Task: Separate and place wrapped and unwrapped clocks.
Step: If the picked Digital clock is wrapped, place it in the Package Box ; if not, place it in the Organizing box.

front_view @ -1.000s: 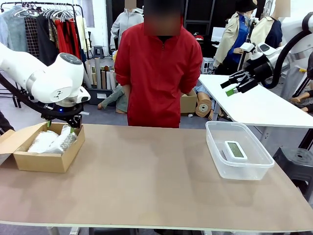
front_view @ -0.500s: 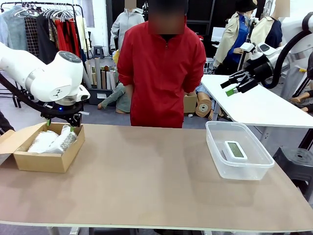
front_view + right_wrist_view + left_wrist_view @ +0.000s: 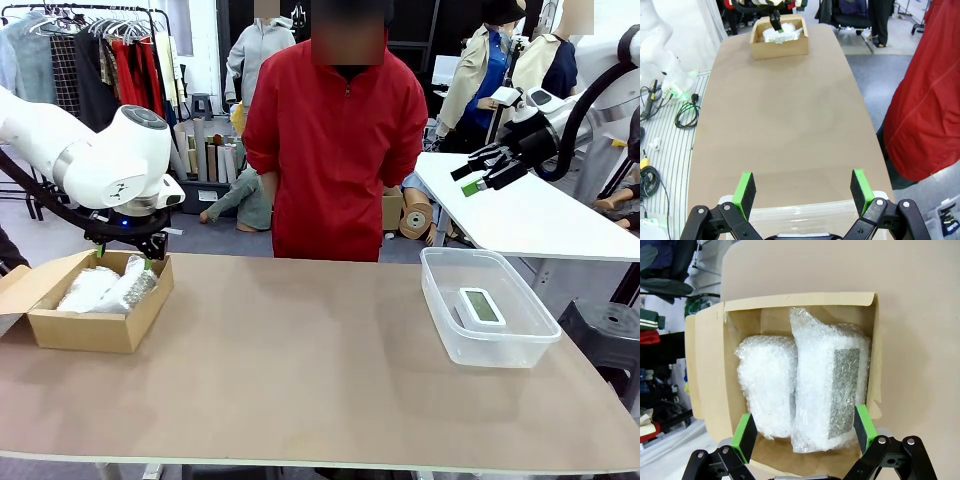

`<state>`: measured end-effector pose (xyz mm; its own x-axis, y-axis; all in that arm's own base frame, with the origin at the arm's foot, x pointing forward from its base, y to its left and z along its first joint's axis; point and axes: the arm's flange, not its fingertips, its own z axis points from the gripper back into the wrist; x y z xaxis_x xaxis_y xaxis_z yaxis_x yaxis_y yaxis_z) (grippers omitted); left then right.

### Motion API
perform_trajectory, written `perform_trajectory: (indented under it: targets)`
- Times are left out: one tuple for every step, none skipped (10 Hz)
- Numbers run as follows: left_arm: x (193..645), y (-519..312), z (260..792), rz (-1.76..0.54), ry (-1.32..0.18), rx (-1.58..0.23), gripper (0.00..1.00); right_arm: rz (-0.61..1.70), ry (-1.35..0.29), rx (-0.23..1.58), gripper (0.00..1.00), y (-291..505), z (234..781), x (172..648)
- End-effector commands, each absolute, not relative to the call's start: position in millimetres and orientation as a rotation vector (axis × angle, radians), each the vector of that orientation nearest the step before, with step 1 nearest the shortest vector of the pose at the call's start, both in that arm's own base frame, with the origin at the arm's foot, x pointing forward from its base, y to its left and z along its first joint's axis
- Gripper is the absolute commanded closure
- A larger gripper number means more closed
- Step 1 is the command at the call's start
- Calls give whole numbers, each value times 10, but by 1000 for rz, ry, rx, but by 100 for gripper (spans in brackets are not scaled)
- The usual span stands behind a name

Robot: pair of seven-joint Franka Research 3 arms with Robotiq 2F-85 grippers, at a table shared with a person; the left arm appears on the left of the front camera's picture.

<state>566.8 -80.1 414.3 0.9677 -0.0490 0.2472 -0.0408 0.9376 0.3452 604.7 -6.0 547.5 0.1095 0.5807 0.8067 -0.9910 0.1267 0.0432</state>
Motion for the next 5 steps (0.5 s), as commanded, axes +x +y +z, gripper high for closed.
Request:
perform_trajectory:
  targets:
    - [5668,-787,4157,-2,-259,358,0,1308,-738,702,0,-47,5500,6047]
    - [5668,-787,4157,-2,-259,358,0,1308,-738,702,0,-47,5500,6047]
    - [5668,-787,4157,-2,-259,358,0,1308,-738,702,0,-47,5500,6047]
    - [5668,-787,4157,-2,-259,358,0,1308,-738,702,0,-47,5500,6047]
    - [5668,-787,4157,-2,-259,358,0,1308,-738,702,0,-47,5500,6047]
